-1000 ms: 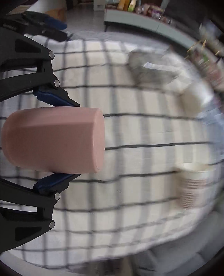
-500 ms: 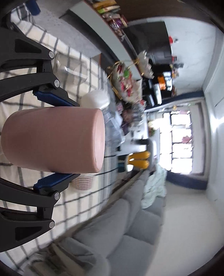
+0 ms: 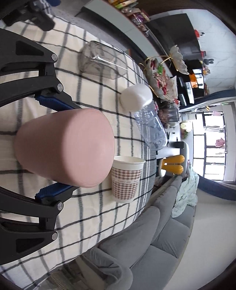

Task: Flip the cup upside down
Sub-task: 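Carry the pink cup with the right gripper and lower it onto the table, then open the right gripper and withdraw from the standing pink cup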

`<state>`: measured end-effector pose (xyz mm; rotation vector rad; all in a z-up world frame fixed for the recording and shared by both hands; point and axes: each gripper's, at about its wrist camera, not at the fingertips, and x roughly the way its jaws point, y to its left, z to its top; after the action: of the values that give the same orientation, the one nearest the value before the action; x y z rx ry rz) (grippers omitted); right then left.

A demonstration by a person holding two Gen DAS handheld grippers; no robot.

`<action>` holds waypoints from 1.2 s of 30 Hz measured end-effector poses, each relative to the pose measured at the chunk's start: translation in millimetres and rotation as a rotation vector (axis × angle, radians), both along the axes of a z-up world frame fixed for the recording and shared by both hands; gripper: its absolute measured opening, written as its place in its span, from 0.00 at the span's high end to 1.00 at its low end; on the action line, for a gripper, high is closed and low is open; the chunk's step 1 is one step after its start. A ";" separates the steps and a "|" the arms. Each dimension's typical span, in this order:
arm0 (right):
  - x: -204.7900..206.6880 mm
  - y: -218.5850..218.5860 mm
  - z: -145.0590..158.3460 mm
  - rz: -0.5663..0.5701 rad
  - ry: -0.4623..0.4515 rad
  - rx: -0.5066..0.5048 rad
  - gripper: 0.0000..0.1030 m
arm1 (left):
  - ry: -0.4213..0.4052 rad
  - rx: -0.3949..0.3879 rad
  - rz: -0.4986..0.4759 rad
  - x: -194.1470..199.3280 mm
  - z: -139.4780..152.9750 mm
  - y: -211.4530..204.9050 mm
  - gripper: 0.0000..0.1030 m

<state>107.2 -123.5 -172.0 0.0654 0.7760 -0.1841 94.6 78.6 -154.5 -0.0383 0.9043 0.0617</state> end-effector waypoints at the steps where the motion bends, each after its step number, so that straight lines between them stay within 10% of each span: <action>1: -0.7 0.3 -1.5 0.001 0.009 0.001 0.34 | 0.001 -0.001 -0.002 -0.5 0.2 0.1 0.02; 36: -163.6 -45.2 168.3 -0.117 -0.084 0.036 0.04 | -0.275 -0.022 -0.117 -106.6 137.3 -31.8 0.00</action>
<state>-56.4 -168.6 -3.8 0.1515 0.6921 -0.2766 -12.0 46.8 -17.2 -0.0132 0.6305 -0.0616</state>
